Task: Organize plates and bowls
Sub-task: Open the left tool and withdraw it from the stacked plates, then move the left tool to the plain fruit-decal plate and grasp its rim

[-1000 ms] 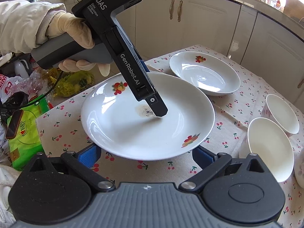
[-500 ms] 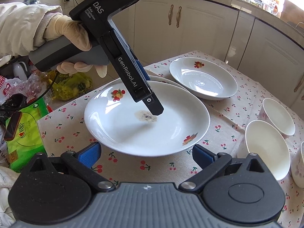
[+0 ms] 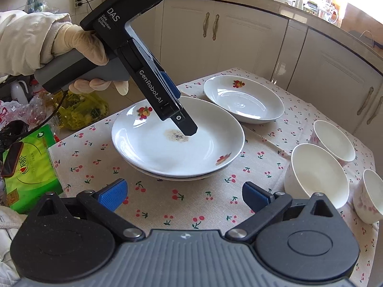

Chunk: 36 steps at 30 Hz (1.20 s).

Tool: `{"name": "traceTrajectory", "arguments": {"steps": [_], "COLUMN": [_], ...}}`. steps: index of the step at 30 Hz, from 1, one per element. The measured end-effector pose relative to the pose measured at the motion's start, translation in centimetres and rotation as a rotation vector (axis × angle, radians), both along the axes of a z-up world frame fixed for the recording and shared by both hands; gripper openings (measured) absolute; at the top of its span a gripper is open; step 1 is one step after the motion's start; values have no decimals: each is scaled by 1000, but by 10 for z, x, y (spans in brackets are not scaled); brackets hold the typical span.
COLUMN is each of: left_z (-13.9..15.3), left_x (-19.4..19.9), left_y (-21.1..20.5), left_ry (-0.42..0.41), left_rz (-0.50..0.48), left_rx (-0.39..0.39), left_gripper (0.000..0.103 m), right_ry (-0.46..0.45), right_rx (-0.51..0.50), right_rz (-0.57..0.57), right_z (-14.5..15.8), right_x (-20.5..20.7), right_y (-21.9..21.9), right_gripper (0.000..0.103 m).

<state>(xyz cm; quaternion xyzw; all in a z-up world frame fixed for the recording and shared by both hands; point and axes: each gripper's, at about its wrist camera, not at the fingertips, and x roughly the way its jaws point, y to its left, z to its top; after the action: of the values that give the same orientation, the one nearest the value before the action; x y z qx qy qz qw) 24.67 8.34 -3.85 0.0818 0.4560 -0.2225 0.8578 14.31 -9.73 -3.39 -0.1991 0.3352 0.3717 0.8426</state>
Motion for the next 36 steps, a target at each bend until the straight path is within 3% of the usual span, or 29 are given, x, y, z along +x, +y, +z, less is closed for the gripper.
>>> {"name": "traceTrajectory", "arguments": {"steps": [18,28,36], "left_z": [34,41,30], "left_x": [-48,-2,51], "left_y": [6,25,40], "left_ry": [-174,-190,-160], "left_rz": [30,69,119], "left_rx": [-50,-50,-44], "left_gripper": [94,94,94], "right_ry": [-134,-154,-84], "right_rx": [12,13,-28], "right_rz": [-17,-3,51], "right_z": [27,39,30], "right_x": [-15,60,129], "right_y": [-32,-19,-6], "right_gripper": [103,103,103]}}
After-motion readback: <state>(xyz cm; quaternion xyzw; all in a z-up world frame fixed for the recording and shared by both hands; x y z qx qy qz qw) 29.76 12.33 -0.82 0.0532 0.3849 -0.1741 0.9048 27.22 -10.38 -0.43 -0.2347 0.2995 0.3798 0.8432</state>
